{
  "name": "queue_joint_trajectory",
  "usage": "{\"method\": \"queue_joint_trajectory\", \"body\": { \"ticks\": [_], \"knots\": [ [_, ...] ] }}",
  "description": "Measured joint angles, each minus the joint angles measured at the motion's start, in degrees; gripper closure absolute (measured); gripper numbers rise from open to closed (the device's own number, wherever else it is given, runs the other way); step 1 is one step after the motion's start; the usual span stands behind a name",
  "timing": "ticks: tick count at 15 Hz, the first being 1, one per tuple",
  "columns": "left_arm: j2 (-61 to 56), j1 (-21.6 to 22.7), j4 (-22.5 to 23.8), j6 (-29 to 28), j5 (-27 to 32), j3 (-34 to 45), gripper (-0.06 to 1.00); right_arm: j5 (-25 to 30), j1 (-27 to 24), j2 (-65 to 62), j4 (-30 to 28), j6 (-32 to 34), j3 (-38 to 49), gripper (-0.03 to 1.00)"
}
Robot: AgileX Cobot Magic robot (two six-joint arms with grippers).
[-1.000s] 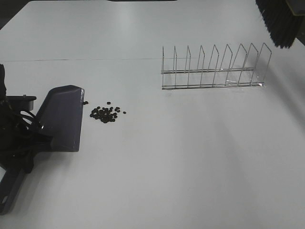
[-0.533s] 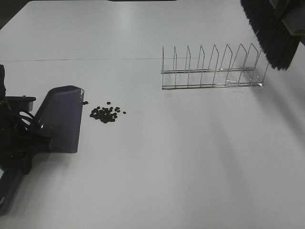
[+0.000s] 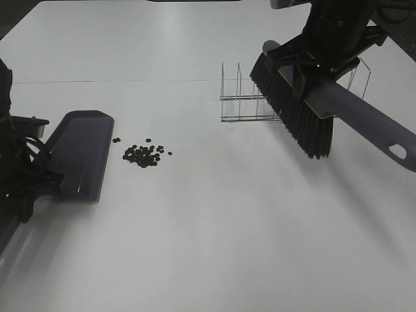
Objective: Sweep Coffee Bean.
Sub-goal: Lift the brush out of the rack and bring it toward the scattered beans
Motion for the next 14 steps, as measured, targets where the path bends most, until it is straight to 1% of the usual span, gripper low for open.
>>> {"method": "queue_joint_trajectory", "body": {
  "ticks": [1,2,3,5,8,10,11,12,14],
  "knots": [
    [0.0,0.0,0.7,0.0,1.5,-2.0,0.62,3.0,0.2,2.3,0.0,0.0,-2.9,0.66],
    [0.0,0.0,3.3,0.0,2.8,-4.9,0.62,6.9,0.2,6.6,0.1,0.0,-7.6,0.66],
    [0.0,0.0,4.6,0.0,3.0,-5.2,0.62,7.0,0.4,8.3,0.1,0.1,-9.5,0.66],
    [0.3,0.0,5.8,0.0,3.8,-5.2,0.62,7.0,1.5,10.4,0.1,0.1,-11.2,0.66],
    [2.8,0.0,6.5,-0.3,4.9,-5.4,0.62,7.3,6.6,13.7,-2.2,0.8,-13.2,0.66],
    [5.0,-0.5,7.0,-0.6,4.9,-5.6,0.62,7.3,9.1,15.9,-3.5,1.5,-15.8,0.66],
    [6.4,-0.9,7.1,-0.6,5.0,-6.1,0.62,7.3,10.5,17.9,-3.8,1.5,-18.2,0.66],
    [8.8,-1.7,7.1,-1.0,6.6,-8.1,0.62,7.3,12.4,22.6,-3.9,1.6,-23.7,0.66],
    [9.8,-2.2,6.4,-1.0,8.1,-9.9,0.62,7.2,14.0,27.4,-3.6,1.6,-29.7,0.66]
  ]
}}
